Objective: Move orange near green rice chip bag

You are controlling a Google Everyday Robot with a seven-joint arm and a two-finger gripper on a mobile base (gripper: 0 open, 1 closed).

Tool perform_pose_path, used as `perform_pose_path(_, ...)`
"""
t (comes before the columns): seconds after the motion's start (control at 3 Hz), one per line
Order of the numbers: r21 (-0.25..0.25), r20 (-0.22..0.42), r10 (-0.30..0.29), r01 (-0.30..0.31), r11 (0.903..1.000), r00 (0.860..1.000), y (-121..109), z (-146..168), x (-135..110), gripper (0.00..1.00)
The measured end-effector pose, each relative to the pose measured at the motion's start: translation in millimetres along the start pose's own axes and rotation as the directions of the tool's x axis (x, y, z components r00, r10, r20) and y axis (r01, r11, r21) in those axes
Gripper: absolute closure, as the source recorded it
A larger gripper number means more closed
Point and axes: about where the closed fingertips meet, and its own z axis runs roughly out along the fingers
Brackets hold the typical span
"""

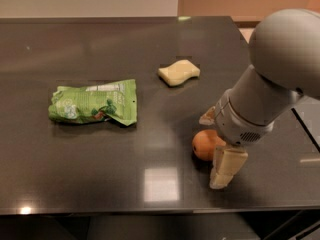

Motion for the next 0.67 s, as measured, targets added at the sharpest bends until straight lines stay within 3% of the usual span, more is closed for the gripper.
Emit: perform_pose_path(0.67,-0.018,-0.002,0.028,-0.028,0.9994,1.000,-3.9,-3.1,-1.4,0.64)
